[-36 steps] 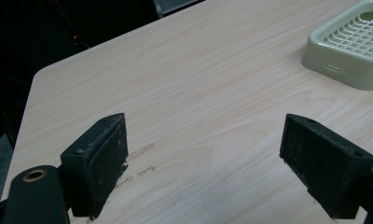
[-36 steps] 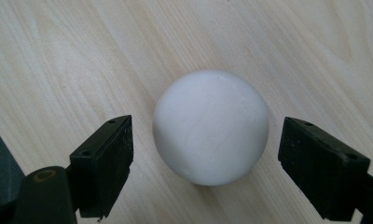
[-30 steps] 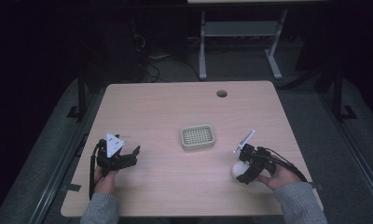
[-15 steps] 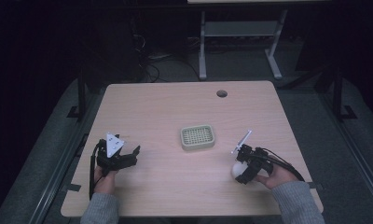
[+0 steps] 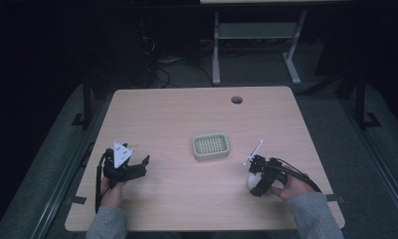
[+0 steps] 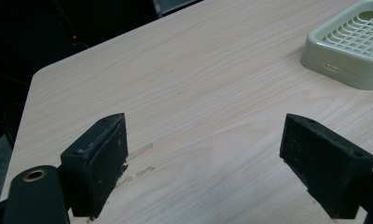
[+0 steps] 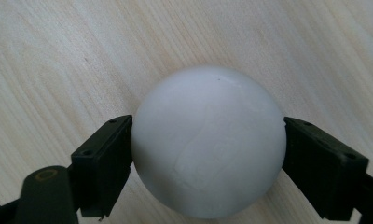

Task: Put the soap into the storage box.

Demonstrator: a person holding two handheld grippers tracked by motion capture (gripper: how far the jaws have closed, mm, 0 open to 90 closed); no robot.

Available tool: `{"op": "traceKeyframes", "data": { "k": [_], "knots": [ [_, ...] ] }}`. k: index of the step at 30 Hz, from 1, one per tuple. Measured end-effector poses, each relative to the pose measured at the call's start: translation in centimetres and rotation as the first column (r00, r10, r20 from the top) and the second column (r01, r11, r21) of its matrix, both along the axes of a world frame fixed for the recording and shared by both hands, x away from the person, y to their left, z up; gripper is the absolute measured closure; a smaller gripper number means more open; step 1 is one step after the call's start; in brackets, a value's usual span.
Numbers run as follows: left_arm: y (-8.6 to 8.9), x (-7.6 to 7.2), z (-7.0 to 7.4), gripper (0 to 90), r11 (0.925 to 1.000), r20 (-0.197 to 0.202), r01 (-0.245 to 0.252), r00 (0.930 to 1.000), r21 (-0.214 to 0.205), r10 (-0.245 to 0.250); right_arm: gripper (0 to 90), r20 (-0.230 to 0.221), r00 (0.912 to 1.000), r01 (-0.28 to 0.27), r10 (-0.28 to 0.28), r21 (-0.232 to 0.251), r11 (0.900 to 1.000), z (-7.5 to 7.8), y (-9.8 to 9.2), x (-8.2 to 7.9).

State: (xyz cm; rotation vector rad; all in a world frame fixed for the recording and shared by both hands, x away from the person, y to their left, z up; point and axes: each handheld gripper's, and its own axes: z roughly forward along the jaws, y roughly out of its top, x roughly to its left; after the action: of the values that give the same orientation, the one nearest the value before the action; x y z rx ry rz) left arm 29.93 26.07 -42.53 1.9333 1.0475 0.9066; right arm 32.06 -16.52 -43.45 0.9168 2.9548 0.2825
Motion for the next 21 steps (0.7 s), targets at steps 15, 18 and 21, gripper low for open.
{"op": "traceKeyframes", "data": {
  "k": [15,18,21],
  "knots": [
    [0.02,0.02,-0.04,14.8,1.0000,0.003,-0.002,1.0000,-0.009,0.002,22.7,0.000,0.9999,-0.012,0.012,-0.017,0.9998,-0.56,0.27,0.09],
    [0.03,0.01,-0.02,14.8,1.0000,0.005,-0.003,1.0000,-0.008,0.003,22.8,-0.005,1.0000,-0.008,0.008,-0.013,0.9999,-0.54,0.28,0.08],
    [0.03,0.01,-0.04,14.8,1.0000,0.004,-0.003,1.0000,-0.009,0.003,22.9,-0.001,0.9999,-0.016,0.016,-0.018,0.9997,-0.52,0.29,0.09]
  ]
}}
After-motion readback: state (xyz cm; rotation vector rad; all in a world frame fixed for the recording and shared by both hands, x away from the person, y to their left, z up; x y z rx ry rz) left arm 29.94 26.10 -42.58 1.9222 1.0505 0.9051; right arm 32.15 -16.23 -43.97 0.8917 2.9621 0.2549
